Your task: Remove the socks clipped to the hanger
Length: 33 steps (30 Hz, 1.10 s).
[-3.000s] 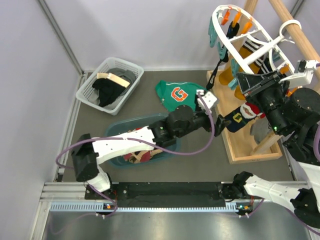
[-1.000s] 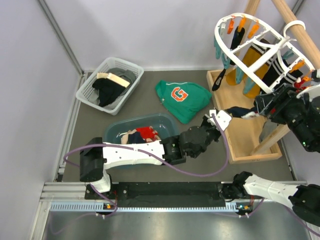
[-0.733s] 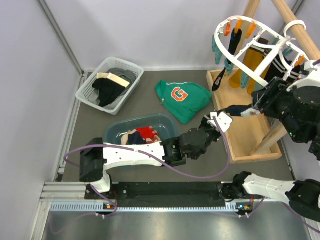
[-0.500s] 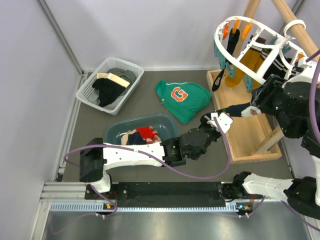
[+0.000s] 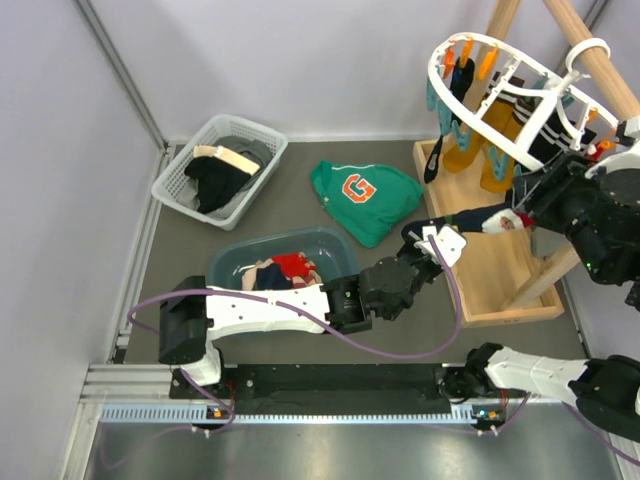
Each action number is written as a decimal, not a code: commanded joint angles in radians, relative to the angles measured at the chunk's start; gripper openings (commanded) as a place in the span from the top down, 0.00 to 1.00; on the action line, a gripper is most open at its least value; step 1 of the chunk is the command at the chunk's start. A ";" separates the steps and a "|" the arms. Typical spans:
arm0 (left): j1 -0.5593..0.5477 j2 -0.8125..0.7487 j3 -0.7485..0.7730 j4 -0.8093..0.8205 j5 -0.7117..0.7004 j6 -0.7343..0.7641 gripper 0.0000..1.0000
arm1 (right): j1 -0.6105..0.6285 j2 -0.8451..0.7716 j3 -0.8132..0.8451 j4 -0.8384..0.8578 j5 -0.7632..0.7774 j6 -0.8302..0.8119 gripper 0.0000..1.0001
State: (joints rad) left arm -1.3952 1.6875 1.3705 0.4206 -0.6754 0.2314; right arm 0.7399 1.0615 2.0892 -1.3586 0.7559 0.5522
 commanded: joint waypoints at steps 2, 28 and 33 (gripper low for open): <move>-0.004 -0.041 -0.004 0.056 -0.029 0.002 1.00 | 0.009 -0.040 0.014 -0.128 -0.037 0.014 0.46; -0.074 -0.061 -0.022 0.104 -0.070 0.060 1.00 | 0.009 -0.028 -0.100 -0.086 0.190 0.077 0.53; -0.085 -0.075 -0.039 0.119 -0.076 0.063 1.00 | 0.009 -0.005 -0.083 -0.122 0.218 0.092 0.53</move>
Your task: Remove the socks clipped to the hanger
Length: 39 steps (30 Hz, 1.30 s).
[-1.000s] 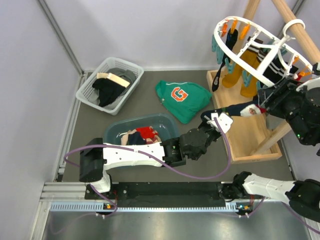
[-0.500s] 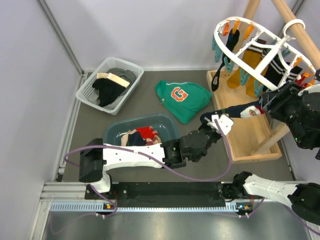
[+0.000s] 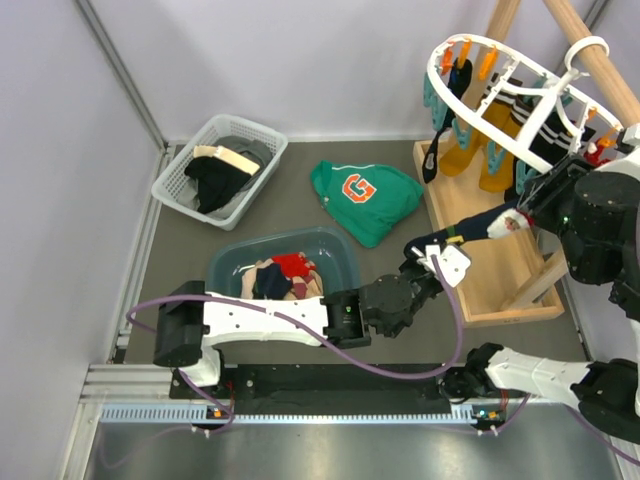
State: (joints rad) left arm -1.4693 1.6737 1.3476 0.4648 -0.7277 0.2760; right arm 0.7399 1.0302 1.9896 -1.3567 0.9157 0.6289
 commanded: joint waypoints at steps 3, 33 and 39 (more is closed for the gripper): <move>-0.019 -0.074 -0.028 0.084 -0.027 0.020 1.00 | 0.007 0.025 0.008 -0.118 0.063 0.023 0.54; -0.071 -0.124 -0.130 0.138 0.120 -0.012 1.00 | 0.009 0.034 -0.008 -0.168 0.052 0.103 0.58; -0.079 -0.118 -0.127 0.140 0.114 -0.003 1.00 | 0.007 0.036 -0.011 -0.176 0.057 0.120 0.57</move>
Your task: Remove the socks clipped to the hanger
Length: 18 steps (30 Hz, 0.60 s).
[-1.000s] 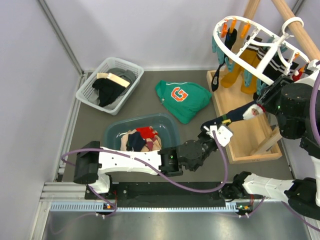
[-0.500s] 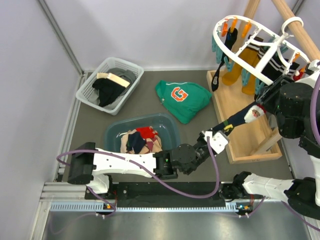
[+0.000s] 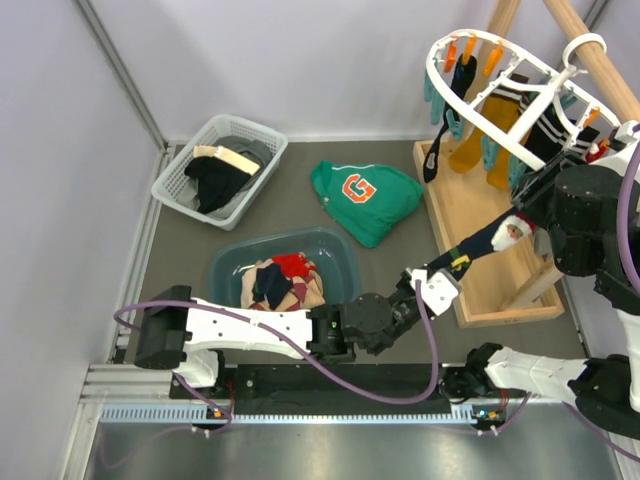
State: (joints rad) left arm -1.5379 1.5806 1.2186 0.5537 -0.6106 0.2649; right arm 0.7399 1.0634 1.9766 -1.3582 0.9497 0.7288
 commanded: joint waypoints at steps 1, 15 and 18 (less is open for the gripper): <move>-0.011 -0.025 0.004 0.051 -0.005 0.008 1.00 | 0.009 0.003 -0.001 -0.174 0.023 0.023 0.57; -0.018 -0.030 0.004 0.058 -0.025 0.025 1.00 | 0.007 -0.003 -0.032 -0.177 0.070 0.027 0.71; -0.016 -0.034 0.001 0.060 -0.029 0.027 1.00 | 0.009 -0.006 -0.039 -0.168 0.075 0.027 0.84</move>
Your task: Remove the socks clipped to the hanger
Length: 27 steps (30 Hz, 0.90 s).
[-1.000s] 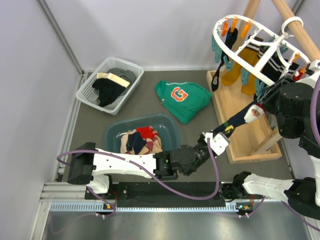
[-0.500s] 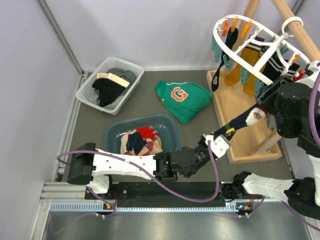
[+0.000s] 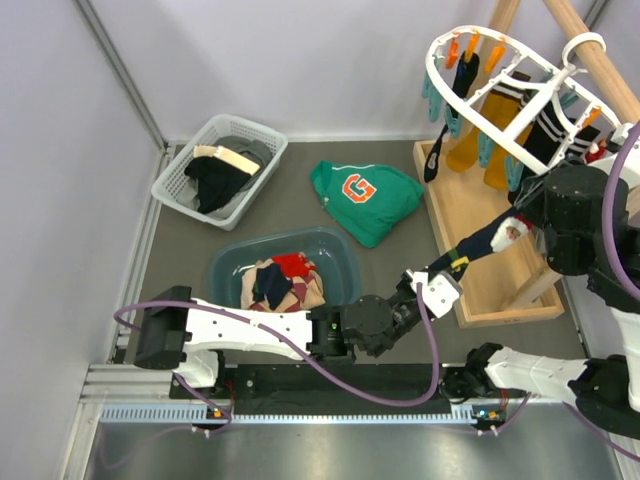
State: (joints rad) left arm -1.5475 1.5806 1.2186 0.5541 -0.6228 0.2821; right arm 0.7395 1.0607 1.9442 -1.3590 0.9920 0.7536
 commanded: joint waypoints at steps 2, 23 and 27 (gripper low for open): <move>-0.008 -0.036 -0.004 0.063 -0.023 0.011 1.00 | 0.009 -0.007 -0.010 -0.155 0.037 -0.005 0.89; 0.084 -0.206 -0.172 -0.075 -0.199 -0.102 1.00 | 0.009 -0.088 -0.096 0.006 -0.016 -0.120 0.97; 0.157 -0.303 -0.235 -0.256 -0.247 -0.216 1.00 | 0.009 -0.140 -0.168 0.072 -0.046 -0.171 0.93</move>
State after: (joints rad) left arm -1.4479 1.3960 1.0298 0.4366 -0.7979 0.2012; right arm 0.7395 0.9668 1.8194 -1.3190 0.9966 0.6518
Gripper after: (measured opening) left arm 0.009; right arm 0.258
